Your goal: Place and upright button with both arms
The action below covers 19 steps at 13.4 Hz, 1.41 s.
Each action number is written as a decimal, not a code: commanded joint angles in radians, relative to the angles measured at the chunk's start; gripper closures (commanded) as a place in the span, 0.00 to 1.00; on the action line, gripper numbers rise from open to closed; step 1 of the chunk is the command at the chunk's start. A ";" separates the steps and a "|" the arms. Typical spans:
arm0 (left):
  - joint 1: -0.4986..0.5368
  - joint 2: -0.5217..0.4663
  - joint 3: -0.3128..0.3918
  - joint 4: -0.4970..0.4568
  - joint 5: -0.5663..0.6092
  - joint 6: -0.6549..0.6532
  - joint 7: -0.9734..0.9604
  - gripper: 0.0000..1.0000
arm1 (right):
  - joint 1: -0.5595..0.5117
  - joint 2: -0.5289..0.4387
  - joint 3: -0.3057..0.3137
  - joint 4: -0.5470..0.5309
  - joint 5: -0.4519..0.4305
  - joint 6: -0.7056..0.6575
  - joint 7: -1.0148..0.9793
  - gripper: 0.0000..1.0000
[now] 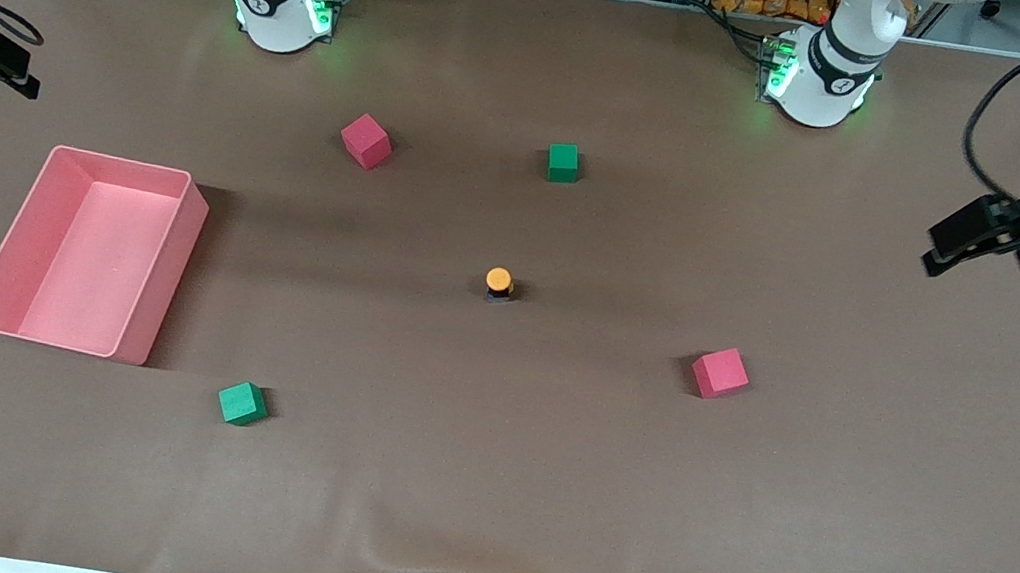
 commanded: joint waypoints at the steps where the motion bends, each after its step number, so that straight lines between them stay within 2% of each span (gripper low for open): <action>1: 0.018 -0.149 0.006 -0.169 -0.020 0.006 0.036 0.00 | -0.005 0.008 0.007 0.019 0.003 -0.014 0.008 0.00; 2: 0.024 -0.148 0.020 -0.174 -0.019 0.006 0.075 0.00 | -0.007 0.008 0.007 0.019 0.002 -0.014 0.008 0.00; 4: 0.039 -0.113 0.111 -0.166 -0.024 0.038 0.259 0.00 | -0.003 0.008 0.007 0.019 0.002 -0.012 0.008 0.00; 6: 0.039 -0.088 0.191 -0.163 -0.079 0.040 0.332 0.00 | -0.005 0.008 0.007 0.019 0.002 -0.014 0.009 0.00; 19: 0.033 -0.071 0.179 -0.178 -0.070 0.039 0.277 0.00 | -0.003 0.008 0.008 0.019 0.003 -0.014 0.009 0.00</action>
